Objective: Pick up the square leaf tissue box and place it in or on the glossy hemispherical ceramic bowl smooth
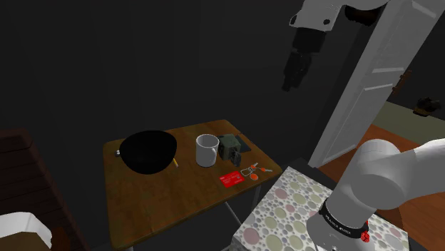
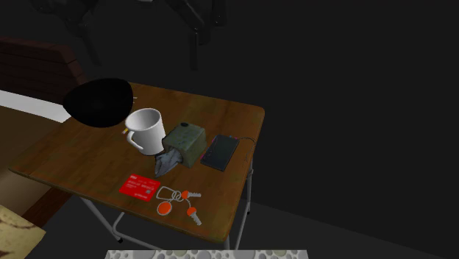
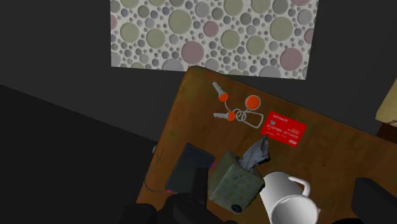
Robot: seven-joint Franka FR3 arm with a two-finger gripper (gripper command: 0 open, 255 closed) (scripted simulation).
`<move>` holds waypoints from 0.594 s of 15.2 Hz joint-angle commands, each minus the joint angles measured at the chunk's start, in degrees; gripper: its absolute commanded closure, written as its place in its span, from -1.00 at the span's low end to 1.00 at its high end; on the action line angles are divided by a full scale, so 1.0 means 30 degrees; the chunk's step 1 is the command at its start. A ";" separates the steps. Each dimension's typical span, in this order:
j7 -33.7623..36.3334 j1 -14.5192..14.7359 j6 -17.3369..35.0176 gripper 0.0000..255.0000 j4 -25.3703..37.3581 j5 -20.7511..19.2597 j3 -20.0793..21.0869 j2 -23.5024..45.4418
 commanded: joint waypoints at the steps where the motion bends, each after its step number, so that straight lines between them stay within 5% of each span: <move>1: 0.0000 0.0000 0.0000 -1.00 0.0000 0.0000 0.0000 0.0000; 9: 0.2370 -0.0207 0.3912 -1.00 -0.2462 0.0978 0.1534 0.2836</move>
